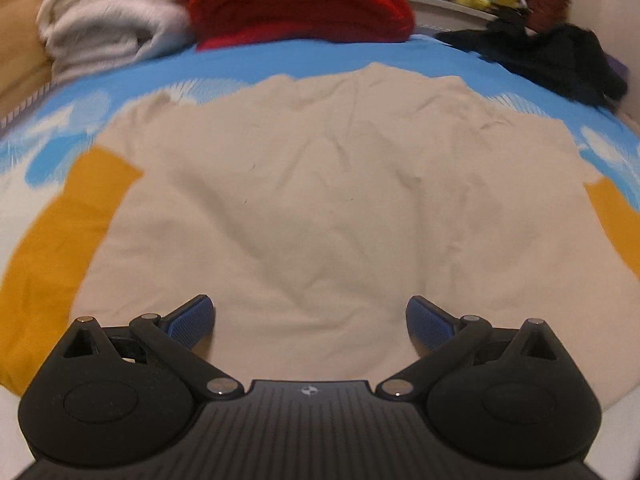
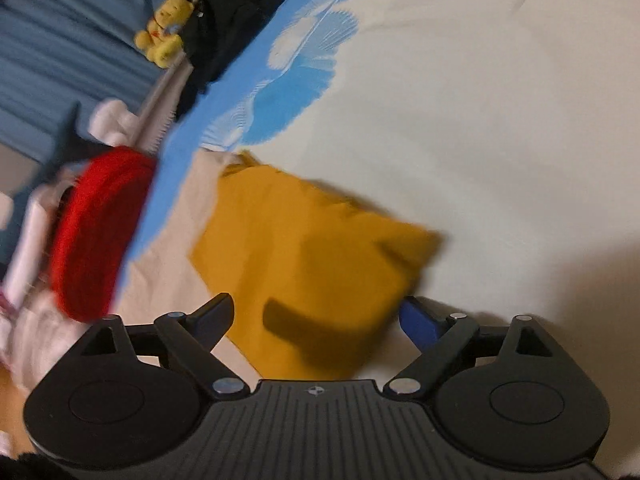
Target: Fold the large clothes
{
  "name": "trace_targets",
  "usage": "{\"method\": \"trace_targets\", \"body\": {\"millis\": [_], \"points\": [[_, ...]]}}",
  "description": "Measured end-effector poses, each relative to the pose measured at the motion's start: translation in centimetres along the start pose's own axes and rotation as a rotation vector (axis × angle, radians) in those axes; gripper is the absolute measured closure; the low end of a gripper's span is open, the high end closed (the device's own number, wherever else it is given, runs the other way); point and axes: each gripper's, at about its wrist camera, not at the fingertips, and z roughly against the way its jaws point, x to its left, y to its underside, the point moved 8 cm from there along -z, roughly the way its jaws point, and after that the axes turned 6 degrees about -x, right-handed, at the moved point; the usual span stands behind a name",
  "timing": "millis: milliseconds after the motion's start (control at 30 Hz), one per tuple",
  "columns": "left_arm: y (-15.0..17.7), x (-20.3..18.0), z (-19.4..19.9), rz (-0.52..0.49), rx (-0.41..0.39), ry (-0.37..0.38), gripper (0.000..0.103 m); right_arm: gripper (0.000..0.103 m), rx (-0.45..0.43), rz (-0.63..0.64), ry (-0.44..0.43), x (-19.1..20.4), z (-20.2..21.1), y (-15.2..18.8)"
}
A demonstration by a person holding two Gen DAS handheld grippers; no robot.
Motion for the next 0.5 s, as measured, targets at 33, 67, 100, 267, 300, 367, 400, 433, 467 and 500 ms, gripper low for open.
{"method": "trace_targets", "body": {"millis": [33, 67, 100, 267, 300, 367, 400, 433, 467, 500], "points": [[0.0, 0.0, 0.1, 0.001, 0.001, 0.002, 0.0, 0.006, -0.013, -0.015, -0.03, 0.1, -0.9, 0.2], [-0.1, 0.0, 0.1, -0.007, -0.001, 0.004, 0.0, 0.01, -0.038, -0.004, -0.067, 0.5, -1.1, 0.1], [-0.1, 0.0, 0.1, -0.017, -0.004, 0.006, 0.0, 0.021, -0.032, 0.019, -0.077, 0.9, -1.5, 0.3], [-0.2, 0.5, -0.1, -0.012, -0.006, 0.018, 0.0, 0.087, 0.021, -0.024, -0.122, 1.5, -2.2, 0.7], [-0.2, 0.5, -0.2, -0.015, -0.008, 0.02, 0.0, 0.088, 0.01, -0.008, -0.131, 2.1, -1.9, 0.6], [-0.3, 0.4, -0.6, -0.019, -0.013, 0.023, 0.0, 0.089, -0.02, 0.043, -0.153, 3.0, -1.1, 0.5], [-0.2, 0.4, -0.7, -0.015, -0.013, 0.026, 0.0, 0.089, -0.028, 0.06, -0.149, 3.3, -1.2, 0.4], [-0.2, 0.4, -0.8, -0.012, -0.015, 0.028, 0.0, 0.089, -0.033, 0.076, -0.139, 3.2, -1.3, 0.4], [-0.1, 0.4, -0.8, -0.011, -0.017, 0.03, 0.0, 0.089, -0.032, 0.087, -0.12, 3.0, -1.8, 0.4], [-0.1, 0.4, -0.9, -0.013, -0.019, 0.033, 0.0, 0.089, -0.026, 0.095, -0.095, 2.7, -2.3, 0.4]]}}
